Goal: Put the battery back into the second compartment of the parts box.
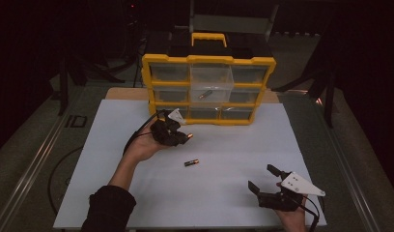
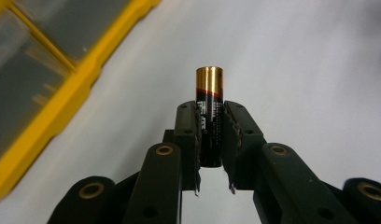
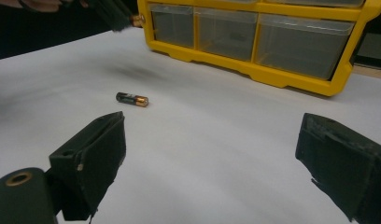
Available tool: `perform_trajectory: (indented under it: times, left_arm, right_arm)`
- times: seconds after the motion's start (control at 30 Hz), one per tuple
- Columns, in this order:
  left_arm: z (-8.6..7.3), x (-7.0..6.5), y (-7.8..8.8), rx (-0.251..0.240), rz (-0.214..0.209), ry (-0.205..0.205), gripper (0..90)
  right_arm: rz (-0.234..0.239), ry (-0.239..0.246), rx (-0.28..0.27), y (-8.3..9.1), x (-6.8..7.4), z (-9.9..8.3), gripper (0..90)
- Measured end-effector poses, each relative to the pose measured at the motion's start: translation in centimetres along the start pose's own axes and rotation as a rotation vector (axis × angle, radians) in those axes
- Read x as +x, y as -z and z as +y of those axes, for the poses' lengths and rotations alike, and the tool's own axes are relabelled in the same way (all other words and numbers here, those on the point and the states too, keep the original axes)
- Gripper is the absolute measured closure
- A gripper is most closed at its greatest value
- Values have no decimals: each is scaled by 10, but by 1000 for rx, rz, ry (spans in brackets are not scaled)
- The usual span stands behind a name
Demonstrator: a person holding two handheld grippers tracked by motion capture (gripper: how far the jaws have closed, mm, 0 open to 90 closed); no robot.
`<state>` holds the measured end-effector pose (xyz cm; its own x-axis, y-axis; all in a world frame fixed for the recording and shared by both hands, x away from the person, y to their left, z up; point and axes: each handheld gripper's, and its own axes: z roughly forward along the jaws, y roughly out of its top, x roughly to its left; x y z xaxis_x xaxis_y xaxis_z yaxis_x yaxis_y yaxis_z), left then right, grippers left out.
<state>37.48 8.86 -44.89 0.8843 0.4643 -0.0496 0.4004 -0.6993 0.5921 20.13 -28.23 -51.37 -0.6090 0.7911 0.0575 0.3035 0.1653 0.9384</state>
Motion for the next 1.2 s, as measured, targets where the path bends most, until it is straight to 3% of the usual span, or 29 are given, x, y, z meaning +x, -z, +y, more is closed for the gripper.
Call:
perform_trajectory:
  times: [0.17,0.37,0.4,0.7,1.2]
  left_arm:
    - [9,4,23,-43,9,-2,779]
    - [17,6,40,-78,10,-7,779]
    - [23,7,50,-88,11,-17,779]
    - [43,13,83,-141,17,-29,779]
    - [76,24,125,-213,47,-20,779]
  right_arm:
    - [-1,-1,-3,0,0,0,82]
    - [-1,-2,-4,0,0,0,82]
    - [-2,-1,-4,0,0,0,82]
    - [-1,-1,-5,0,0,0,82]
    - [3,-11,-6,0,0,0,82]
